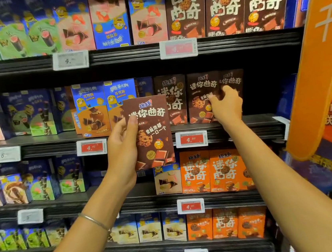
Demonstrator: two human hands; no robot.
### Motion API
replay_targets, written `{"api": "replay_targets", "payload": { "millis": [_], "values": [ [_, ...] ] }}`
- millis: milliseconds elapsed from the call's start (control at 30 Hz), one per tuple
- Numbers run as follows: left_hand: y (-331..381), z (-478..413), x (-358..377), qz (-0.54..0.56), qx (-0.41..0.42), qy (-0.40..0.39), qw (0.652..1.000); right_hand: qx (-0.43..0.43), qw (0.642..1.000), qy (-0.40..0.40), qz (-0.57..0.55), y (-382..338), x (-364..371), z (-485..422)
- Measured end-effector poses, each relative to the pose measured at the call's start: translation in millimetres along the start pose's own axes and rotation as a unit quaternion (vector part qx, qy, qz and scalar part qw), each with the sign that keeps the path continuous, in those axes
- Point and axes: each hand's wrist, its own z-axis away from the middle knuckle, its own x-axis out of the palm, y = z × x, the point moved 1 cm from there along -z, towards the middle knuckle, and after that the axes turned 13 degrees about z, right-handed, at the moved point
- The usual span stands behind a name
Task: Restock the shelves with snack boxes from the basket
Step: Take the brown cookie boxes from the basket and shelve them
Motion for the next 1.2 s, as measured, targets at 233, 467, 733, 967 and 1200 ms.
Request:
{"api": "replay_targets", "payload": {
  "millis": [233,467,733,967,1200],
  "values": [
    [2.6,0.5,-3.9,0.007,-0.001,-0.007,1.0,0.0,0.999,-0.01,0.036,-4.9,7.2,-2.2],
    [1.4,-2.5,5.6,0.006,-0.005,-0.001,1.0,-0.056,0.99,0.062,-0.114,-9.6,-26.8,50.3],
    [-24.3,-21.2,88.5,0.059,-0.023,-0.068,0.996,-0.087,0.943,-0.181,-0.265,-14.4,-52.6,83.1],
    [-52.2,-41.8,140.3,-0.136,0.118,-0.152,0.972,-0.005,0.961,-0.078,-0.265,27.2,-82.1,28.5],
    [-38.6,-90.5,125.0,-0.646,0.392,-0.153,0.637,0.068,0.979,-0.024,-0.188,62.3,-68.8,-11.4]
  ]
}}
